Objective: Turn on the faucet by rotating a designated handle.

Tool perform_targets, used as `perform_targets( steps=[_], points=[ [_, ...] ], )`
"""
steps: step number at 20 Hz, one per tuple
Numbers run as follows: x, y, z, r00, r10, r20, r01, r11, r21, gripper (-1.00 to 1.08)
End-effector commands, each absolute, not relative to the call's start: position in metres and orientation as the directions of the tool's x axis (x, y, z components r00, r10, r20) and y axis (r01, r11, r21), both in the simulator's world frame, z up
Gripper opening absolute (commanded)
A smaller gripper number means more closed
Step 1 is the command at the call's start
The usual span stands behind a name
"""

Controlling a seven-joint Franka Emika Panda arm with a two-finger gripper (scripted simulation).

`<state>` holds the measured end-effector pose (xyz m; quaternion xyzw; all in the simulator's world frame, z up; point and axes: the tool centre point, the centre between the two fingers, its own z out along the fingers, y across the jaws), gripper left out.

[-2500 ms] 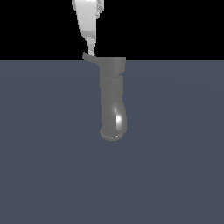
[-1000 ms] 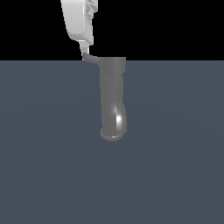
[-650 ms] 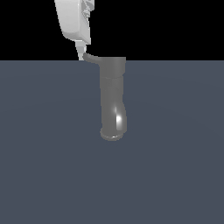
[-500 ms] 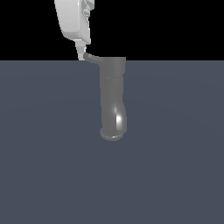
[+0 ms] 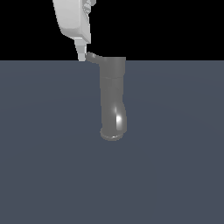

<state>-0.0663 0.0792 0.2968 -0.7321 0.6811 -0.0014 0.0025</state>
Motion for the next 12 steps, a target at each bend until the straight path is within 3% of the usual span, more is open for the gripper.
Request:
perform_targets(
  steps=[1, 8, 9, 12],
  points=[
    [-0.074, 0.062, 0.297, 0.048, -0.999, 0.0, -0.999, -0.048, -0.002, -1.0],
    [-0.091, 0.051, 0.297, 0.047, -0.999, 0.0, -0.999, -0.047, -0.001, -1.0],
    [-0.09, 0.067, 0.297, 0.074, -0.997, 0.0, -0.997, -0.074, -0.002, -1.0],
    [-0.094, 0.049, 0.297, 0.068, -0.998, 0.0, -0.998, -0.068, -0.002, -1.0]
  ],
)
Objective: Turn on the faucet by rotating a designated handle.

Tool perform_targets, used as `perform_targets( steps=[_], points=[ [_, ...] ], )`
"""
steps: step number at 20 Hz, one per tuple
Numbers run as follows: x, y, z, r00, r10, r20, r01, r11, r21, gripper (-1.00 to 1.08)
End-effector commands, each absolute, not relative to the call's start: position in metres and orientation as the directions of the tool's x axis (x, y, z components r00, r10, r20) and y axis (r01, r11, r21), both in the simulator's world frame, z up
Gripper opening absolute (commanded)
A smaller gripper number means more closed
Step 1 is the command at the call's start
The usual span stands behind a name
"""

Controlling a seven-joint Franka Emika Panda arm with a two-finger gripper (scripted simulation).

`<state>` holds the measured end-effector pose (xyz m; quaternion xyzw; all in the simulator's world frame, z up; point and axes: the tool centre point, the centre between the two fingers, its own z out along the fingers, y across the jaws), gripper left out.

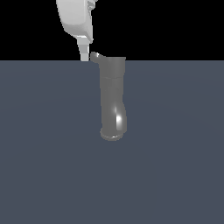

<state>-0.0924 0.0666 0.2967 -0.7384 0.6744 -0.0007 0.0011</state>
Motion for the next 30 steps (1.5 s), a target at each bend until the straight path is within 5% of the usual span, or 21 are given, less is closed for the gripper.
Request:
perform_targets(
  steps=[1, 10, 12, 30],
  points=[
    [-0.095, 0.043, 0.297, 0.066, -0.998, 0.0, -0.998, -0.066, -0.001, -1.0],
    [-0.107, -0.013, 0.297, 0.048, -0.999, 0.0, -0.999, -0.048, 0.0, -1.0],
    [-0.108, 0.02, 0.297, 0.105, -0.994, 0.0, -0.994, -0.105, 0.002, -1.0],
    [-0.073, -0.064, 0.297, 0.052, -0.999, 0.0, -0.999, -0.052, 0.0, -1.0]
  ],
)
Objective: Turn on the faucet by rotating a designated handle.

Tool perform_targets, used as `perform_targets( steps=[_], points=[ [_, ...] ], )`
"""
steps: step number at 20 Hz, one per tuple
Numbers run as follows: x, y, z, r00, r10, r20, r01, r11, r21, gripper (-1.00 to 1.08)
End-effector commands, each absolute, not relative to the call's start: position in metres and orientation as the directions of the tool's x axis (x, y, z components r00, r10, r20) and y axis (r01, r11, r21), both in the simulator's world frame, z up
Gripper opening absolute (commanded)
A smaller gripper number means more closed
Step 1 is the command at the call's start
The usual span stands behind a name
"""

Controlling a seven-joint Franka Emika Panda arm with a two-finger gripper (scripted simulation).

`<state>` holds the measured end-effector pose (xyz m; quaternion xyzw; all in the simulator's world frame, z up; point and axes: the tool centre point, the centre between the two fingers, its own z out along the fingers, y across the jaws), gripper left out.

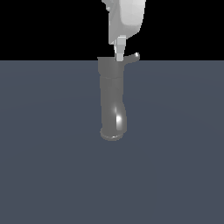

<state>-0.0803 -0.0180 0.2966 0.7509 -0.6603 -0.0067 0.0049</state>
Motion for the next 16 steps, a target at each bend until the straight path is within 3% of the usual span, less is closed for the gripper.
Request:
perform_targets(
  steps=[1, 2, 3, 16],
  points=[
    [-0.071, -0.068, 0.297, 0.049, -0.999, 0.0, -0.999, -0.049, 0.0, -1.0],
    [-0.071, -0.068, 0.297, 0.049, -0.999, 0.0, -0.999, -0.049, 0.0, -1.0],
    [-0.077, -0.024, 0.297, 0.126, -0.992, -0.011, -0.992, -0.126, 0.013, -1.0],
    [-0.042, -0.051, 0.297, 0.089, -0.996, -0.005, -0.996, -0.089, 0.007, -1.0]
  ],
)
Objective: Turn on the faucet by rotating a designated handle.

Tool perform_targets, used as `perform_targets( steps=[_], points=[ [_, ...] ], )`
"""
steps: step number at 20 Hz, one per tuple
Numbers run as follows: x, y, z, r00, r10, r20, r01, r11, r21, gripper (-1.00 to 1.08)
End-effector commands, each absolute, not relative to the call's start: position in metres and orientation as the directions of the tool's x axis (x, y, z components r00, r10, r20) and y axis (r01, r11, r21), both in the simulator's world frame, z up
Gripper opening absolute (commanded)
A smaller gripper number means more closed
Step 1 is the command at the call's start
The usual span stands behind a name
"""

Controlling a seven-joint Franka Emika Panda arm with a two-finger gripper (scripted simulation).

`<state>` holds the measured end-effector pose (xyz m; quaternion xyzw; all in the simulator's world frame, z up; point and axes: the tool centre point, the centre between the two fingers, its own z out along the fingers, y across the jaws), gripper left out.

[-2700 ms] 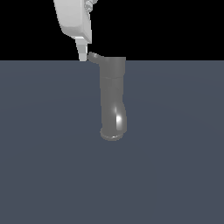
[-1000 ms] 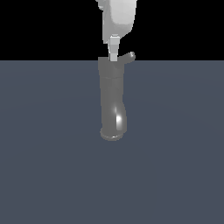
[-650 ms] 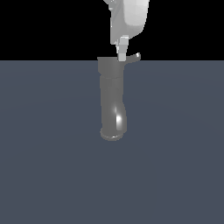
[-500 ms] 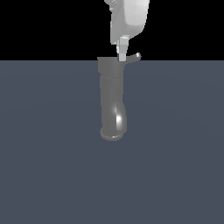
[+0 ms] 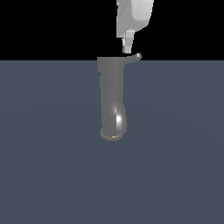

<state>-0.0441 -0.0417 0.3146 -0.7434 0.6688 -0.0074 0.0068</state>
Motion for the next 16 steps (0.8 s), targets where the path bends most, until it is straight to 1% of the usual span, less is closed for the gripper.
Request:
perform_targets(
  steps=[1, 16],
  points=[
    [-0.04, -0.053, 0.297, 0.086, -0.996, -0.005, -0.996, -0.086, 0.007, -1.0],
    [-0.006, -0.081, 0.297, 0.049, -0.999, 0.0, -0.999, -0.049, 0.0, -1.0]
  ],
)
